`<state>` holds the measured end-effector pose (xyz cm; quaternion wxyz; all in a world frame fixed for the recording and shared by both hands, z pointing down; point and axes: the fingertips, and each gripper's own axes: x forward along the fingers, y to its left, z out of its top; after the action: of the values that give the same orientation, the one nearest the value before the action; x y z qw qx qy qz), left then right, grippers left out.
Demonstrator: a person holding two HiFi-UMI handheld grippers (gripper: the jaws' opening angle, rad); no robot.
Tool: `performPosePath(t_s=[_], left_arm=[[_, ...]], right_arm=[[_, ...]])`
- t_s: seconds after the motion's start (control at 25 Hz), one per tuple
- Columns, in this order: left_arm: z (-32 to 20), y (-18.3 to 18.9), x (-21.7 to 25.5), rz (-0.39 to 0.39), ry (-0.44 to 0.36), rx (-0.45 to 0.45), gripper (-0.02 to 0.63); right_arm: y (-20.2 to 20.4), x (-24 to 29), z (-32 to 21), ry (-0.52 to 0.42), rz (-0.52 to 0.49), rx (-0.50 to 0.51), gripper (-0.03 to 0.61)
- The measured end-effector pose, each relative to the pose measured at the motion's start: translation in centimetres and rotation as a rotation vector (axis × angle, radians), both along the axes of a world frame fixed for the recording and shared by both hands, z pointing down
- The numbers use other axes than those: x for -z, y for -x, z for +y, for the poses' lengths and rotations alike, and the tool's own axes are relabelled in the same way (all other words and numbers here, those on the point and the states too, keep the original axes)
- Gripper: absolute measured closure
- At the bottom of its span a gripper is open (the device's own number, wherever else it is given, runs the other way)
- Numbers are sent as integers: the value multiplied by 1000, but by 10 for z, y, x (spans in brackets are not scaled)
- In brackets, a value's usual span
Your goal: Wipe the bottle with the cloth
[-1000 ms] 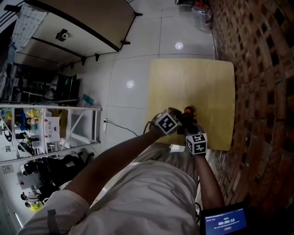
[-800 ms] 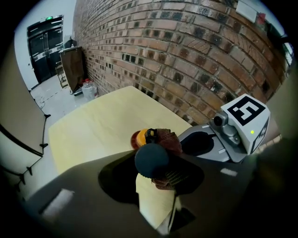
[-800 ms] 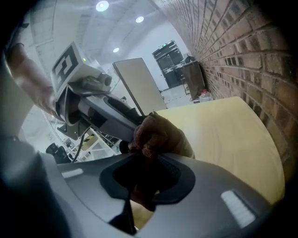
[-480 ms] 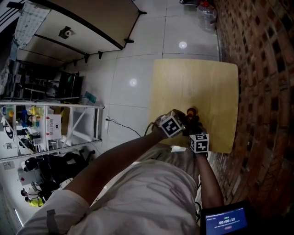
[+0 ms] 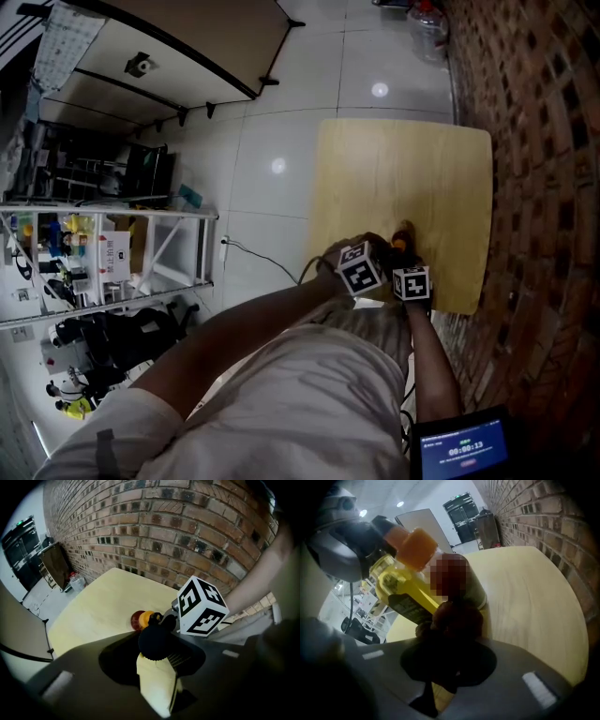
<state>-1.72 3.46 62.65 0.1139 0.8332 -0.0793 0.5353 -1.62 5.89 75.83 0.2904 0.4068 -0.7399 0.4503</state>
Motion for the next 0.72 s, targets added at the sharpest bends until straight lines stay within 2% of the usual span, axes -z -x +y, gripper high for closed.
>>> performPosePath(t_s=[0.24, 0.52, 0.64, 0.72], left_arm=[[-5, 7, 0, -13, 1, -22, 445], [-7, 19, -11, -33, 16, -123, 446], [-9, 21, -14, -39, 29, -136, 446], [-12, 25, -18, -43, 36, -137, 446]], right_arm=[[-4, -5, -6, 50, 4, -74, 512], [-55, 9, -12, -38, -52, -314, 511], [-85, 18, -8, -69, -50, -357, 511], [-89, 20, -4, -76, -91, -340, 511]])
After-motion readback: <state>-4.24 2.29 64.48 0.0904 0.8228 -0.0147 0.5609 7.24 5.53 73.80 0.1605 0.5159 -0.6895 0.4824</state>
